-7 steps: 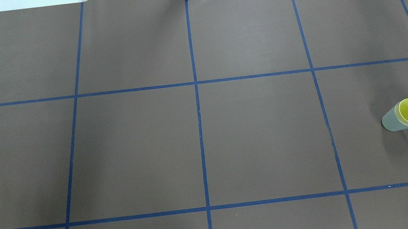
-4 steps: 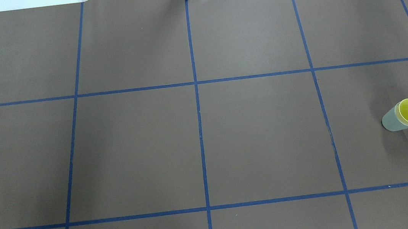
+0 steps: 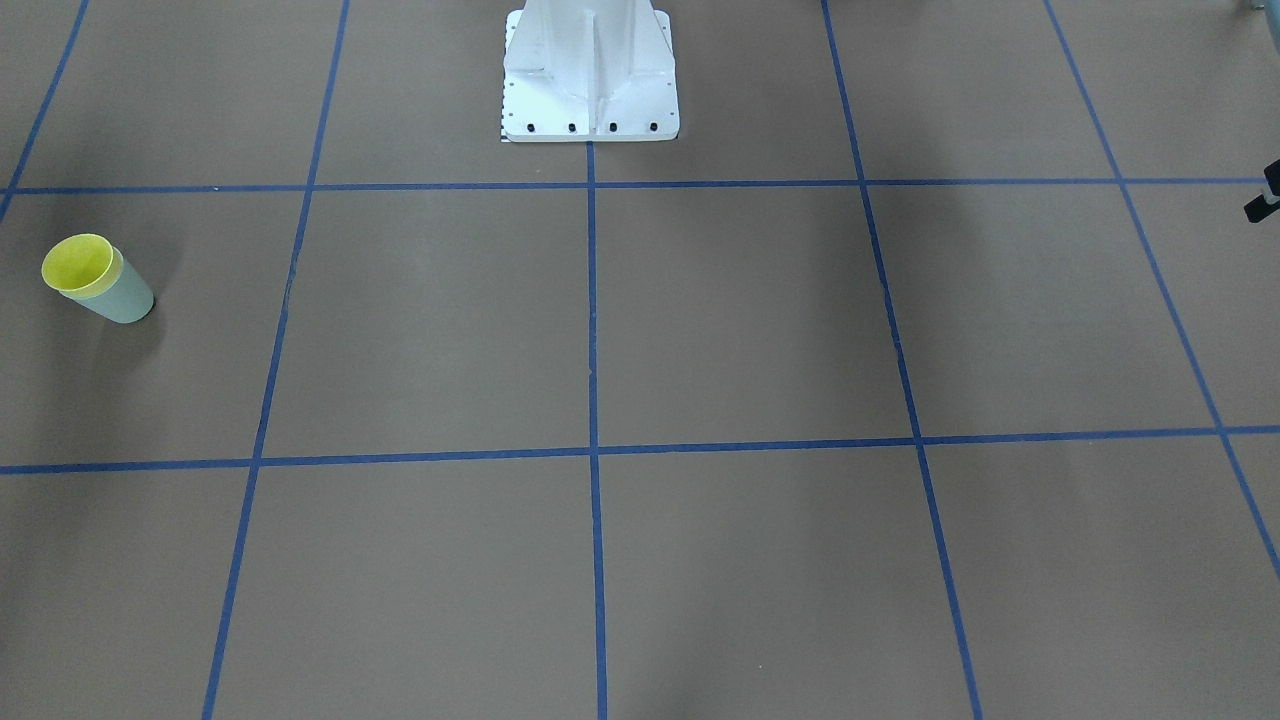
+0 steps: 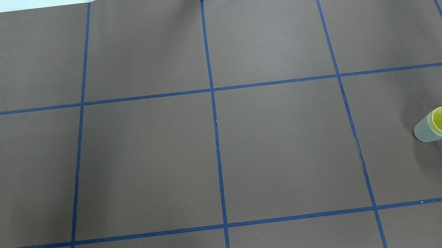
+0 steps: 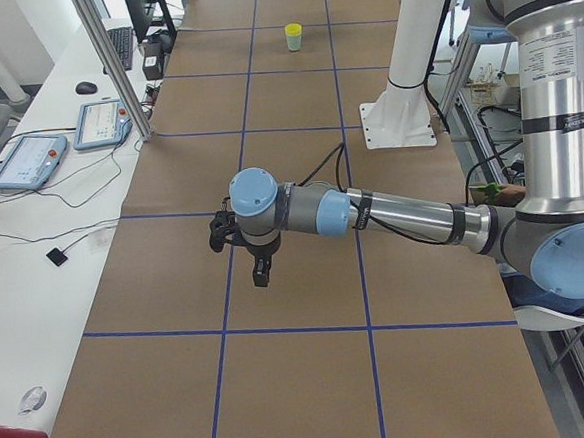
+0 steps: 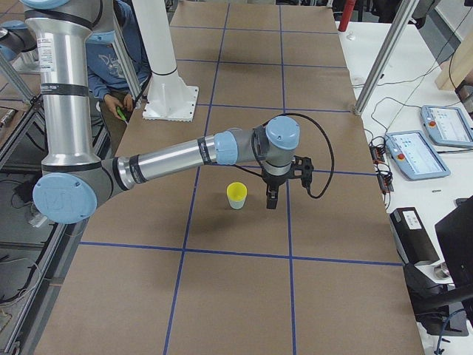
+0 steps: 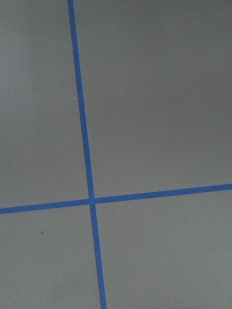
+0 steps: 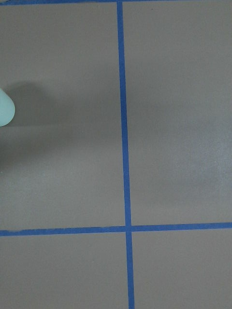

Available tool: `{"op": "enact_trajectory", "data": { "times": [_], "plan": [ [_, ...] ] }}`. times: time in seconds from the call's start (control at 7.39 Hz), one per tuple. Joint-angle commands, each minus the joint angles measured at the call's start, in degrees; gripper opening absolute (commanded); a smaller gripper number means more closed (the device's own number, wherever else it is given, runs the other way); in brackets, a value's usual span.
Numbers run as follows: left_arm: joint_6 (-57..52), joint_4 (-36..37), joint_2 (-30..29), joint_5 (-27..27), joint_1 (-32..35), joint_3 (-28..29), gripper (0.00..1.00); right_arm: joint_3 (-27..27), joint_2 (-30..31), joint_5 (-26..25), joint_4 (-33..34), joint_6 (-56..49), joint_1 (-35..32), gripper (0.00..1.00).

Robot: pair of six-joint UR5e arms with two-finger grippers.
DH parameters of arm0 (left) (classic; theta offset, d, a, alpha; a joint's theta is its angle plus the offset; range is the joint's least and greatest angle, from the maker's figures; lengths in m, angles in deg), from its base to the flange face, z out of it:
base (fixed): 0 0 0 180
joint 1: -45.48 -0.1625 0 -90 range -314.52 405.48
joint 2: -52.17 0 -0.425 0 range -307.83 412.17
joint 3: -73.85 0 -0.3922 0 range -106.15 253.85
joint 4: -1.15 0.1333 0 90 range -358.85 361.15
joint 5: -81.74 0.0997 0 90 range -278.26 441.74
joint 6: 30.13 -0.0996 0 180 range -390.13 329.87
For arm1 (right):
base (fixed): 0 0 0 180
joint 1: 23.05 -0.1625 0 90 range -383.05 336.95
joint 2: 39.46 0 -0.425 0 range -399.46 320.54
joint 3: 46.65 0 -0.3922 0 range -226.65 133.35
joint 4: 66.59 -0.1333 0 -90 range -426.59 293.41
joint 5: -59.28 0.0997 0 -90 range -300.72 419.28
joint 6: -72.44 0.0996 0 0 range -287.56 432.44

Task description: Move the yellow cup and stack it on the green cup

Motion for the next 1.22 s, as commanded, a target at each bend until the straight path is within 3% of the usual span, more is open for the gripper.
{"op": "enact_trajectory", "data": {
  "times": [0.0,1.08],
  "plan": [
    [0.0,0.1,-0.3,0.3,0.0,0.1,1.0,0.0,0.4,0.4,0.0,-0.1,0.0,1.0],
    [0.1,0.2,-1.4,0.2,-0.1,-0.1,1.0,0.4,1.8,-1.1,-0.1,-0.7,0.0,1.0]
  ]
}}
